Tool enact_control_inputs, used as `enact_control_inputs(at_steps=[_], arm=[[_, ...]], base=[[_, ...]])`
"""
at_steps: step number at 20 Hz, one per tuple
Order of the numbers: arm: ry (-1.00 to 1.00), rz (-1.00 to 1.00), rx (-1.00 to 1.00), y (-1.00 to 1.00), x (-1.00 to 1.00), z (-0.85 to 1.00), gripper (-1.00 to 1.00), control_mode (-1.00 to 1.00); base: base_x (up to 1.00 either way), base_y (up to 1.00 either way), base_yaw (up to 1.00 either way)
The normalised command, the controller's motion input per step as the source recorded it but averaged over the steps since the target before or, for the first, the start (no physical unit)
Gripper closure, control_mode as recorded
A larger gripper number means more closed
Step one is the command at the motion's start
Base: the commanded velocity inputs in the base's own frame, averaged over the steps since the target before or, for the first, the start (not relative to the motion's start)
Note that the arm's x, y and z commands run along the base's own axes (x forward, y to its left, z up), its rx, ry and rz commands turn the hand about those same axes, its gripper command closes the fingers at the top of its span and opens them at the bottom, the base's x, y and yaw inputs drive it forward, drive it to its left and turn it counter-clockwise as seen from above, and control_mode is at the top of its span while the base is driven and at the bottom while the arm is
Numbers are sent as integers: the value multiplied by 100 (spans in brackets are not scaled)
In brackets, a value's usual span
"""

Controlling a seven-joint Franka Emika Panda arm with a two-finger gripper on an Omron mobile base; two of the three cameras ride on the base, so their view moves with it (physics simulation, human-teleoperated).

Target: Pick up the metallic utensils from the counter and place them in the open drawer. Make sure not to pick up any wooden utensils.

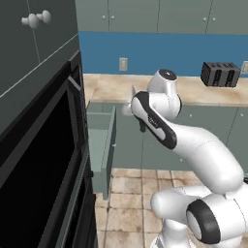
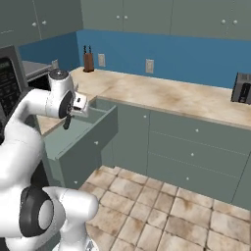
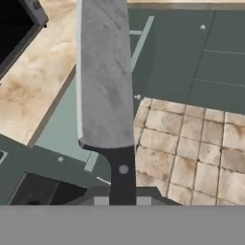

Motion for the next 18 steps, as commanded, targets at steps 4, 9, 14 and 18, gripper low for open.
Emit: enact_control_inputs(at_steps=[4,9,14,18], arm=[[29,0,1,28,89,-52,100,-100],[6,0,4,31,65,-43,100,-100],[4,0,12,5,37,-62,100,-100],[0,-6,12,17,4,-52,100,-100]], base=[[0,0,0],[0,0,0],[0,0,0],[0,0,0]])
